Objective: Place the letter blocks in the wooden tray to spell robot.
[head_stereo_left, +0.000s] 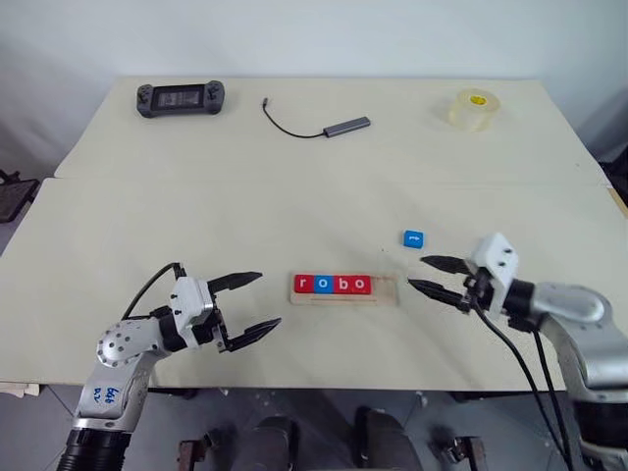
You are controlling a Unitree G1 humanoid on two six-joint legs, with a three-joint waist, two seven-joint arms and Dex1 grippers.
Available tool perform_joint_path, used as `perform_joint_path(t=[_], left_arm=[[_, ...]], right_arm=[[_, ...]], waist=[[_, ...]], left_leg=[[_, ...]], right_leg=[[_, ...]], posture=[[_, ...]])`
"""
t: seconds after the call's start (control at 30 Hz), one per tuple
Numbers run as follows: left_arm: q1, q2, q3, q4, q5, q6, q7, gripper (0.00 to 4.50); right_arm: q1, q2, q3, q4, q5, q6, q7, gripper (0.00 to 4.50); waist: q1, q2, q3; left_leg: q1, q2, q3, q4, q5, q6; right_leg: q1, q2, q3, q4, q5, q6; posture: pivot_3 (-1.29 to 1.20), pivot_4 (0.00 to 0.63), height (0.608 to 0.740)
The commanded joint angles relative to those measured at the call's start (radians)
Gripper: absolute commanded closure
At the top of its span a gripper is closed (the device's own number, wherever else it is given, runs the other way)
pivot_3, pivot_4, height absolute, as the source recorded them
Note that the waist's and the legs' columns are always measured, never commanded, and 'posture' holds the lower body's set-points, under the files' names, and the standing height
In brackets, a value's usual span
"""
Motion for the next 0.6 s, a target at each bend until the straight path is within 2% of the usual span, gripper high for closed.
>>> perform_joint_path(t=[0.03, 0.07, 0.1, 0.33, 0.47, 0.6], left_arm=[[-0.035, 0.005, 0.010, 0.015, -0.017, -0.006, -0.013, 0.00], [-0.049, 0.006, 0.010, 0.025, -0.017, -0.004, -0.018, 0.00], [-0.058, 0.007, 0.010, 0.032, -0.017, -0.003, -0.021, 0.00], [-0.108, 0.019, 0.019, 0.067, -0.016, 0.007, -0.045, 0.00], [-0.122, 0.017, 0.017, 0.074, -0.014, 0.005, -0.049, 0.00], [-0.127, 0.015, 0.016, 0.082, -0.013, -0.002, -0.053, 0.00]], right_arm=[[0.078, 0.055, -0.111, -0.062, 0.007, -0.109, -0.106, 0.53], [0.110, 0.072, -0.139, -0.070, 0.016, -0.125, -0.124, 0.18], [0.131, 0.082, -0.156, -0.076, 0.025, -0.133, -0.136, 0.05], [0.302, 0.070, -0.210, -0.086, 0.056, -0.210, -0.099, 0.05], [0.264, 0.060, -0.176, -0.100, 0.072, -0.158, -0.126, 0.05], [0.092, 0.022, -0.104, -0.122, 0.092, 0.040, -0.213, 0.05]], waist=[[0.000, 0.000, 0.000], [0.000, 0.000, 0.000], [0.000, 0.000, 0.000], [-0.001, 0.001, -0.001], [-0.010, 0.001, 0.000], [-0.025, 0.001, 0.000]], left_leg=[[0.001, 0.000, 0.000, 0.000, 0.000, 0.000], [0.001, 0.000, 0.000, 0.000, 0.000, 0.000], [0.001, 0.000, 0.000, 0.000, 0.000, 0.000], [0.001, 0.001, 0.001, -0.001, 0.000, 0.000], [0.003, 0.001, 0.002, -0.001, 0.000, 0.000], [0.003, 0.002, 0.002, 0.000, 0.001, -0.001]], right_leg=[[0.000, 0.000, 0.001, 0.000, 0.000, 0.000], [0.000, 0.000, 0.001, 0.000, 0.000, 0.000], [0.000, 0.001, 0.001, 0.000, 0.000, 0.000], [0.000, 0.002, 0.002, 0.003, 0.000, 0.000], [0.000, 0.002, 0.004, 0.003, 0.000, 0.000], [0.000, 0.001, 0.004, 0.003, 0.000, 0.000]], posture=[[0.00, 0.150, 0.740], [0.00, 0.150, 0.740], [0.00, 0.150, 0.740], [0.00, 0.150, 0.740], [0.00, 0.150, 0.740], [0.00, 0.150, 0.740]])
